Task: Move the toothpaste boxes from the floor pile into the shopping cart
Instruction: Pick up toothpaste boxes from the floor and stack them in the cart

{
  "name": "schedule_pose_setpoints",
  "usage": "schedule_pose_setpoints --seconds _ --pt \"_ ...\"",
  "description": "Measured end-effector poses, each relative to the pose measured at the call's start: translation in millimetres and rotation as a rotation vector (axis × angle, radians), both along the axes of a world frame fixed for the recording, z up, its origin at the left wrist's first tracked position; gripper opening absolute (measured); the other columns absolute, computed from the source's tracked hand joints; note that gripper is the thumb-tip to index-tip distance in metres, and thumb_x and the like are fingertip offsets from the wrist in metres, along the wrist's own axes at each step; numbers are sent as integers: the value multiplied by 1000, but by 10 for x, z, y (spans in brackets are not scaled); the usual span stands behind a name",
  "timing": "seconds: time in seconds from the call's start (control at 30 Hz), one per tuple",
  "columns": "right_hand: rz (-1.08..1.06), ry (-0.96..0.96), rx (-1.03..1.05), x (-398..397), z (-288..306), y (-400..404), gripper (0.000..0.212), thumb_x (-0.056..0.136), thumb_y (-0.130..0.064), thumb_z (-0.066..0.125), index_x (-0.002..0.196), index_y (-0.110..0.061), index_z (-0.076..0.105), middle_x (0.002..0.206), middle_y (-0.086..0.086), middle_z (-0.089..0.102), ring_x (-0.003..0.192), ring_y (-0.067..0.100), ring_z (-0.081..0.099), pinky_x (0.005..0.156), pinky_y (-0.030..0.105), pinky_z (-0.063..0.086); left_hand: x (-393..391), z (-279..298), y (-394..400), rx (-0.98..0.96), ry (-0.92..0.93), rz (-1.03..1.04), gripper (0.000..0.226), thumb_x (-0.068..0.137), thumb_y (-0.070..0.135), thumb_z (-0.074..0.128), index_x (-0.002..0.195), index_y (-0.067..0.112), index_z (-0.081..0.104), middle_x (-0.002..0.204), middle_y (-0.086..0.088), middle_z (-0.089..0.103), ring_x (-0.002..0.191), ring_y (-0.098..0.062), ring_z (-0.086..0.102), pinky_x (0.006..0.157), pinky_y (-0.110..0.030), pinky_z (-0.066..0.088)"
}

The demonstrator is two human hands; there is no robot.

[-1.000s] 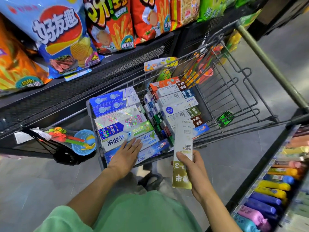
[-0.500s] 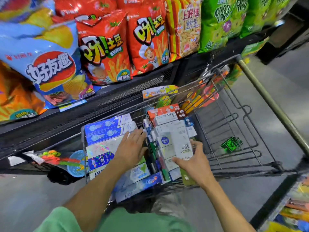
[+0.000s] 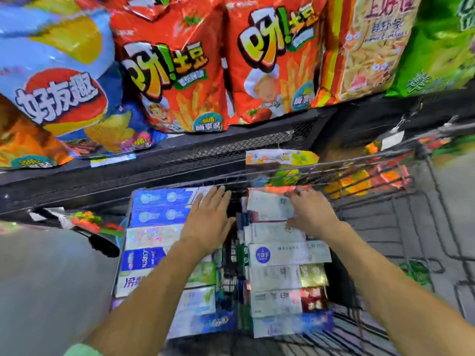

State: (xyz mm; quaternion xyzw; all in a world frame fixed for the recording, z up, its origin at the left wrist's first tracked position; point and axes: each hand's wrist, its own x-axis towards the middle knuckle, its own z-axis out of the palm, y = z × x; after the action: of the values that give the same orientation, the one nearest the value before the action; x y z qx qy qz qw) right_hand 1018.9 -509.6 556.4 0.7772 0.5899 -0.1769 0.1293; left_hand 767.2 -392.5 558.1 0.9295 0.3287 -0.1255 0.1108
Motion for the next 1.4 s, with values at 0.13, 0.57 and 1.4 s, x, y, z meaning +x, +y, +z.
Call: schedule_pose_setpoints --seconds 0.13,0.57,1.4 --pt "43 -3 100 124 -215 166 63 71 -21 76 129 -6 56 118 17 63 106 40 54 89 47 48 -10 -102 53 6 64 39 66 106 45 29 160 13 9 168 -6 6 155 -23 2 125 -44 2" --pt "-109 34 192 -81 -181 -25 48 84 -19 68 129 -8 61 125 17 58 112 41 52 92 50 44 12 -7 -55 -34 141 64 67 106 47 24 161 16 -2 169 -1 -6 155 -19 -7 126 -44 -3" --pt "847 50 444 -6733 1729 1165 81 83 -70 30 132 -13 60 128 16 62 117 36 58 97 46 48 -6754 1680 -1022 361 22 1002 70 104 53 29 160 15 13 166 -7 18 154 -25 14 124 -47 13"
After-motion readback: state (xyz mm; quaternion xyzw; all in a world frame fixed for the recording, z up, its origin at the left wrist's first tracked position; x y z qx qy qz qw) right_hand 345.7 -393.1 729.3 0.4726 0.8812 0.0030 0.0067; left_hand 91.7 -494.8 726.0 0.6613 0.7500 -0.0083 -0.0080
